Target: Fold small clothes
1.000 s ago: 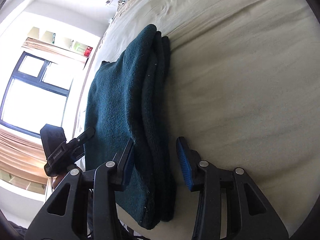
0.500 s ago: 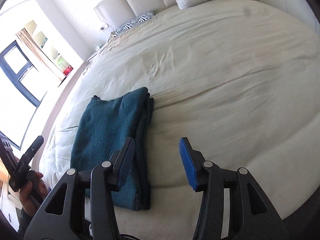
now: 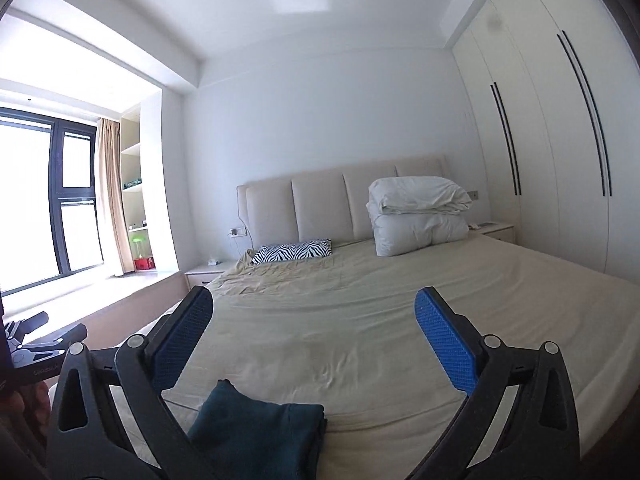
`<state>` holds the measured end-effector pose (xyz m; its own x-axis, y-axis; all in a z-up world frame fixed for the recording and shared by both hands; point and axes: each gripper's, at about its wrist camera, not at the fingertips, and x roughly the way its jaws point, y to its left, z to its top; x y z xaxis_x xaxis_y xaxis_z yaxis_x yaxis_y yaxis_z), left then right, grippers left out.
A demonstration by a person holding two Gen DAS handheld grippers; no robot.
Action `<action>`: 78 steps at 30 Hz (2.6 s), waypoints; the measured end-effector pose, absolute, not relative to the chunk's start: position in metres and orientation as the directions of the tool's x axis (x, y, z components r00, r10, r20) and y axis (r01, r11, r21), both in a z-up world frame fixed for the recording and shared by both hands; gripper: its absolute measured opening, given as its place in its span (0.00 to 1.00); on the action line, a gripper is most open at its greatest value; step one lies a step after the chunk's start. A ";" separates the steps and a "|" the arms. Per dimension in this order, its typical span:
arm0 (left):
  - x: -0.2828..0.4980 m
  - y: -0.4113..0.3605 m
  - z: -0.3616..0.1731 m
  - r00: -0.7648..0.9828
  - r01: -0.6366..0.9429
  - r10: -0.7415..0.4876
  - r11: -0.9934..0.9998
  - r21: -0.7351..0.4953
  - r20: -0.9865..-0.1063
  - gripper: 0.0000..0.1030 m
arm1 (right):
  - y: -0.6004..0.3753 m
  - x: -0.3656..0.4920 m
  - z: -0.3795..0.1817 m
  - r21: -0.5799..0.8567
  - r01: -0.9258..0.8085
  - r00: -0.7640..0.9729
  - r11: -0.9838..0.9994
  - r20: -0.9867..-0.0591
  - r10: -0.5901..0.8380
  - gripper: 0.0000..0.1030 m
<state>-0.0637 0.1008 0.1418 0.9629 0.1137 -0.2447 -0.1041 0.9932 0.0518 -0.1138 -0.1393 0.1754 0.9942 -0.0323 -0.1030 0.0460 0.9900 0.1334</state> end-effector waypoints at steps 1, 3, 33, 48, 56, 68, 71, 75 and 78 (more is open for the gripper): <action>-0.060 0.100 0.138 0.956 -0.102 0.114 0.993 0.059 -0.271 1.00 | -0.138 -0.112 0.176 0.132 0.045 0.992 0.990 -0.125 -0.029 1.00; -0.053 0.098 0.128 0.937 -0.079 0.092 0.996 0.051 -0.337 1.00 | -0.136 -0.107 0.170 0.135 0.049 0.983 0.990 -0.181 -0.024 1.00; -0.009 0.076 0.001 0.642 0.003 -0.040 0.999 -0.049 -0.765 1.00 | -0.101 -0.047 0.010 0.072 0.204 0.646 0.976 -0.759 -0.079 1.00; -0.008 0.074 -0.003 0.644 0.001 -0.019 1.000 -0.024 -0.765 1.00 | -0.096 -0.049 0.016 0.057 0.202 0.652 0.978 -0.753 -0.091 1.00; -0.008 0.072 -0.004 0.648 0.004 -0.012 1.000 -0.013 -0.762 1.00 | -0.094 -0.048 0.017 0.050 0.199 0.651 0.979 -0.753 -0.094 1.00; -0.008 0.072 -0.005 0.647 0.003 -0.013 1.000 -0.014 -0.763 1.00 | -0.096 -0.046 0.016 0.047 0.201 0.647 0.979 -0.756 -0.097 1.00; -0.009 0.071 -0.005 0.647 0.003 -0.013 1.000 -0.014 -0.763 1.00 | -0.099 -0.045 0.014 0.046 0.203 0.645 0.978 -0.758 -0.099 1.00; -0.009 0.071 -0.005 0.647 0.002 -0.012 1.000 -0.014 -0.762 1.00 | -0.101 -0.045 0.014 0.042 0.204 0.644 0.978 -0.758 -0.102 1.00; -0.009 0.071 -0.005 0.647 0.002 -0.012 1.000 -0.014 -0.763 1.00 | -0.102 -0.045 0.013 0.036 0.205 0.644 0.978 -0.758 -0.107 1.00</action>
<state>-0.0087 0.0713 -0.0049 0.6467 -0.0122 -0.7627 0.0024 0.9999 -0.0139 -0.0448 -0.1016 0.0133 0.6436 -0.1074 -0.7578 0.2051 0.9781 0.0356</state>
